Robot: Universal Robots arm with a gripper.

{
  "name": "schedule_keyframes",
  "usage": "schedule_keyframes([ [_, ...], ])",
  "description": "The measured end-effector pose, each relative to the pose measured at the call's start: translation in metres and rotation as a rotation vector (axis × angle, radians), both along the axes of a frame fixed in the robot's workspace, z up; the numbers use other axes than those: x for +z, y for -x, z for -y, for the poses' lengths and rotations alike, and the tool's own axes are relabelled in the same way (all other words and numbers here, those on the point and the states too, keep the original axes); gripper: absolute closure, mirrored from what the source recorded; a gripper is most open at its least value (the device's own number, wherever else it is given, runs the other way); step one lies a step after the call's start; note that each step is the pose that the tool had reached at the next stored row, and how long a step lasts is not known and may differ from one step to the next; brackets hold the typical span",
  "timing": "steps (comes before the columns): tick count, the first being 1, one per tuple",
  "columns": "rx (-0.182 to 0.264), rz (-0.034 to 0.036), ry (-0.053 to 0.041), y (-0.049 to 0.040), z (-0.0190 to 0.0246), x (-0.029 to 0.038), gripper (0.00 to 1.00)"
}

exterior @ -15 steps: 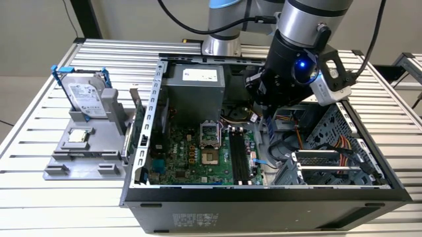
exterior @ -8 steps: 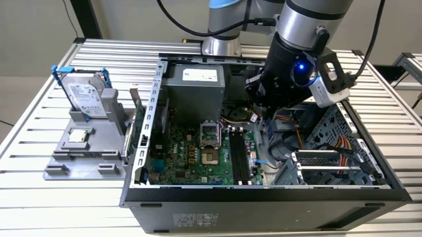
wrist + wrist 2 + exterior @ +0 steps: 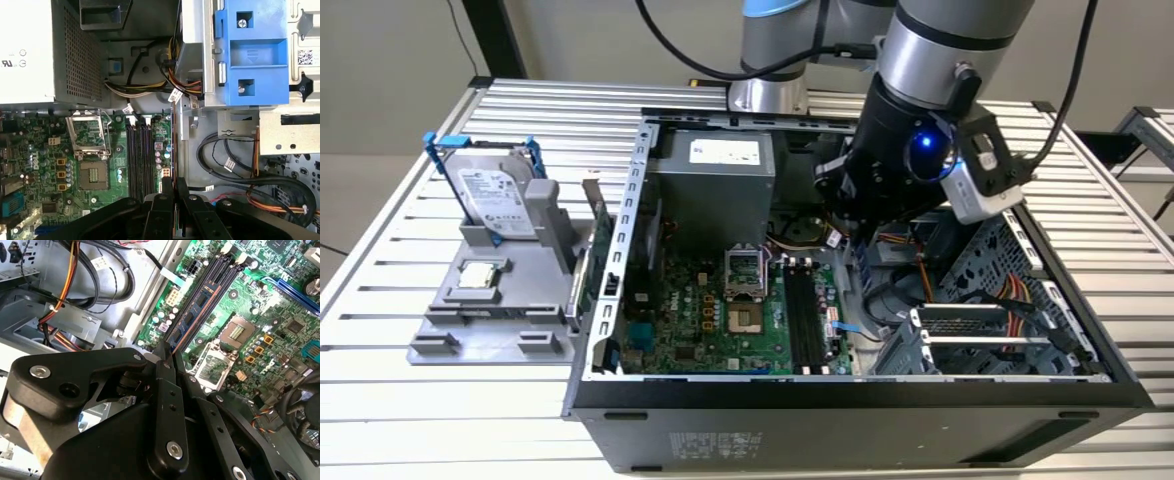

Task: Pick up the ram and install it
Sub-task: 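Insert the ram into the slot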

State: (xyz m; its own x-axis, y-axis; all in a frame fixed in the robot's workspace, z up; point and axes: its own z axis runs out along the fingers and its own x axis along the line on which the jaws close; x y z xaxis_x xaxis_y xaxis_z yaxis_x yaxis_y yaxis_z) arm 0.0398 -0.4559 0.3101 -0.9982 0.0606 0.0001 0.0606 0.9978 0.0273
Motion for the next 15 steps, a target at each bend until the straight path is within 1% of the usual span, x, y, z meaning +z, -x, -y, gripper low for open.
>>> schedule_keyframes([
  [3,-0.001,0.0,0.0015,0.0,0.0,-0.0012,1.0],
  [8,-0.004,0.0,0.0039,0.0004,0.0,-0.0069,1.0],
  [12,-0.005,0.0,0.0048,0.0007,0.0,-0.0096,1.0],
  [15,-0.005,0.0,0.005,0.0009,0.0009,-0.0106,1.0],
])
